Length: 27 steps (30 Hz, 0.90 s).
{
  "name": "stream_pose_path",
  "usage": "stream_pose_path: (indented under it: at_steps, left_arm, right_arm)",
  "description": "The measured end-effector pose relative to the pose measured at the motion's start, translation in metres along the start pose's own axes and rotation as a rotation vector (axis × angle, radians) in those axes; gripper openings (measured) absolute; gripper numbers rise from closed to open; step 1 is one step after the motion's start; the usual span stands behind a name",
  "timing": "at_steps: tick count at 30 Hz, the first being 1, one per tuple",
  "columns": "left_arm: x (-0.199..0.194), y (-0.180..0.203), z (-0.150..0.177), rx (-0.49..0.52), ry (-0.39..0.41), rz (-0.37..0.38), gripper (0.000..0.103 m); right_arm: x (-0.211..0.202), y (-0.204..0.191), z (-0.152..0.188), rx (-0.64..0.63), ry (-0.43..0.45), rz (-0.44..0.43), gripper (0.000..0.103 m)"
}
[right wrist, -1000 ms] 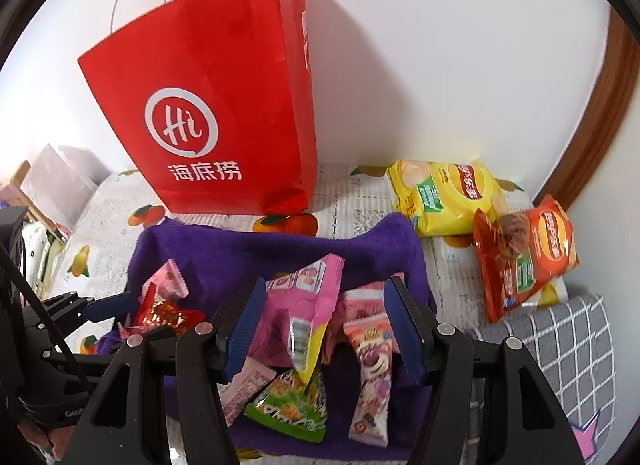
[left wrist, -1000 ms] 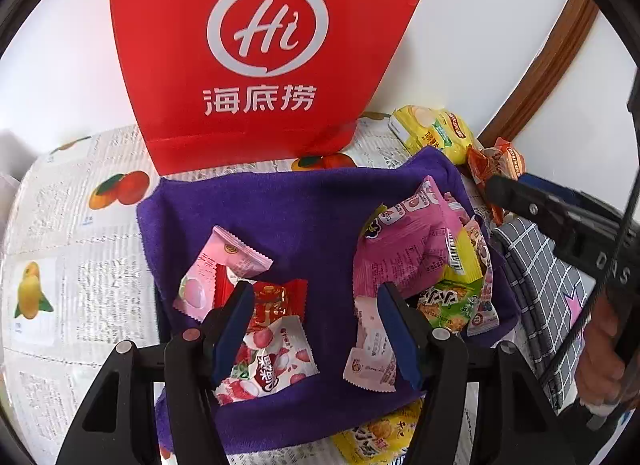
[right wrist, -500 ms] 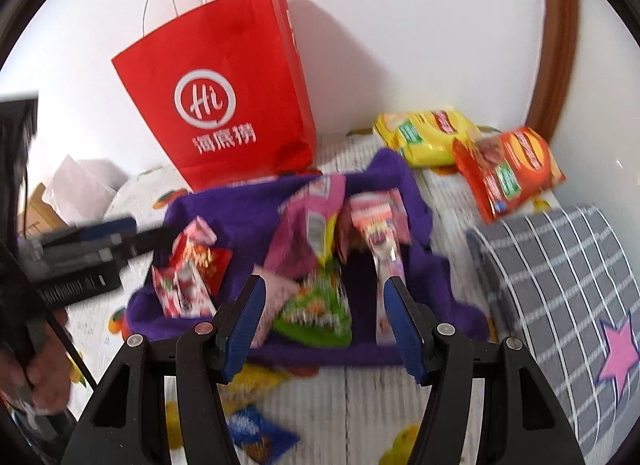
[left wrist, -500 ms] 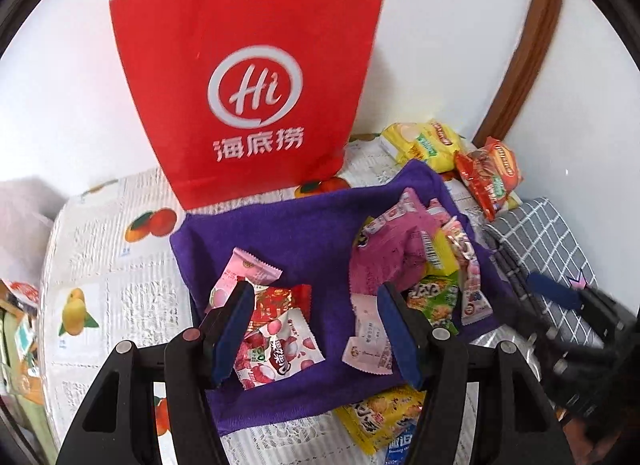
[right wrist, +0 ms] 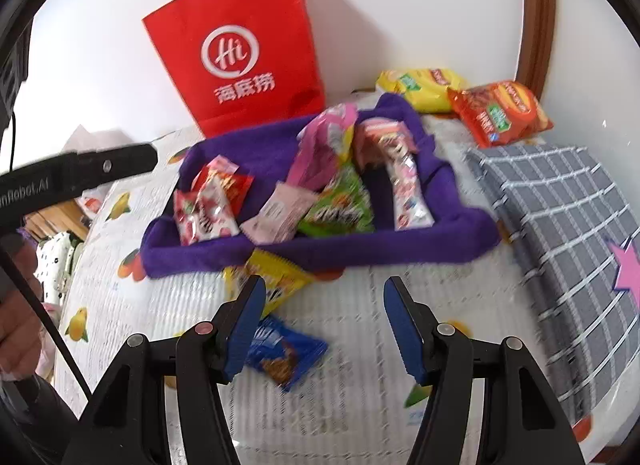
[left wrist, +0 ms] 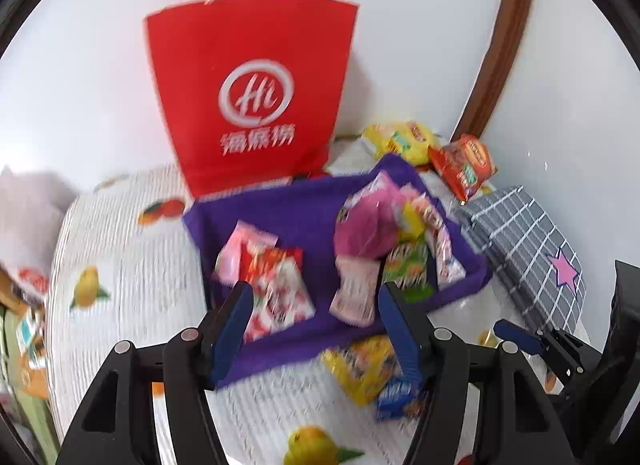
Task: Organize snacks
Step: 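Lift both open tools away from the towel, then reach right tool down and grasp the blue wrapped snack on the bed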
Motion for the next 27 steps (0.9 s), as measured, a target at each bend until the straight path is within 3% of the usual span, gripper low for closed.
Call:
stream_pose_path:
  at_steps: [13,19,27]
  left_arm:
    - [-0.018,-0.080,0.057,-0.190,-0.056,-0.066,0.063]
    - [-0.022,-0.078,0.070,-0.184,-0.059,-0.067,0.063]
    - [-0.021,-0.065,0.091,-0.145,-0.084,-0.035,0.063]
  right_arm:
    - [-0.009,-0.011,0.031,0.027,0.017,-0.003,0.061]
    - [0.002,-0.013,0.040,0.040,-0.004,-0.009,0.061]
    - [0.033,-0.033,0.042,-0.076,0.012,0.008,0.061]
Point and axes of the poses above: each gripper's, at about its wrist camera, not at the fingertips, and x roughly the way its jaws point, y to its right, z to its underside, the point moved 3 cm from there along x, roughly the way its jaws point, and after that the axes turned 4 degrees about z, right-handed, at the moved point
